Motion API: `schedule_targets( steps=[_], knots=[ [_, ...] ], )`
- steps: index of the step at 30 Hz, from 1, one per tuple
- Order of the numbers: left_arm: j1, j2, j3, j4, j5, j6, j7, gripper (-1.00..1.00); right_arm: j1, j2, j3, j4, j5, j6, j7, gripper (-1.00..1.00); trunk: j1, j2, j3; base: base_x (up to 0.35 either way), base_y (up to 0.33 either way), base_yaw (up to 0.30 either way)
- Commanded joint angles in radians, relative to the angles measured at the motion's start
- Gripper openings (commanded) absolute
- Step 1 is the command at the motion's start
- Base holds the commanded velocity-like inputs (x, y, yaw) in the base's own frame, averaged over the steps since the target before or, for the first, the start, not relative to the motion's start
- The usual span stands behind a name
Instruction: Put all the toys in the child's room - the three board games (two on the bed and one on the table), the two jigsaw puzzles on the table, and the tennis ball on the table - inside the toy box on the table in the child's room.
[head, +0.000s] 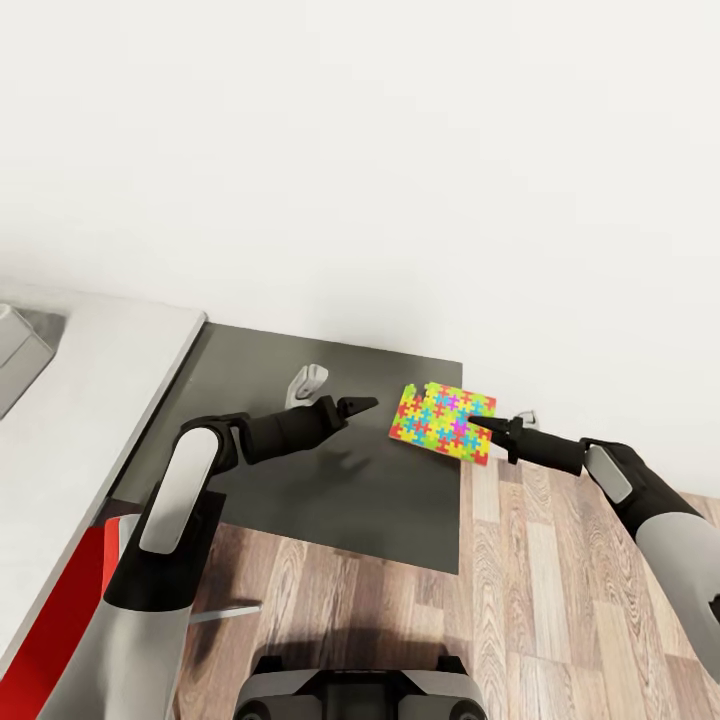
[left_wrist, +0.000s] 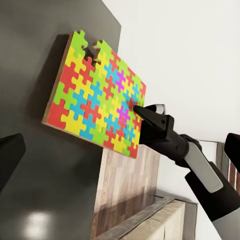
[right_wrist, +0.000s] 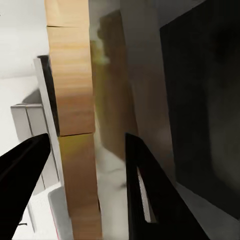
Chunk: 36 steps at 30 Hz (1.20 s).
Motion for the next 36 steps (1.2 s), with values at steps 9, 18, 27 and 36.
schedule_targets(
  steps=[9, 18, 27, 36],
  knots=[
    [-0.005, -0.001, 0.002, -0.001, 0.01, 0.004, 0.011, 1.0, 0.001, -0.005, 0.005, -0.026, -0.002, 0.002, 0.001, -1.0, 0.0, -0.001, -0.001, 0.0, 0.0, 0.0],
    [-0.002, 0.001, 0.035, -0.001, 0.011, 0.004, 0.011, 1.0, 0.002, -0.006, 0.005, -0.041, -0.001, 0.002, 0.004, -1.0, 0.0, -0.001, -0.001, 0.0, 0.0, 0.0],
    [0.001, 0.001, 0.056, -0.001, 0.012, 0.005, 0.008, 1.0, 0.043, -0.02, 0.004, -0.137, -0.001, 0.01, 0.008, -1.0, 0.0, -0.001, -0.001, 0.0, 0.0, 0.0],
    [0.001, 0.001, 0.06, -0.001, 0.013, 0.005, 0.007, 1.0, 0.088, -0.041, 0.003, -0.235, -0.002, 0.016, 0.009, -1.0, -0.007, 0.013, 0.005, 0.0, 0.0, 0.0]
  ],
)
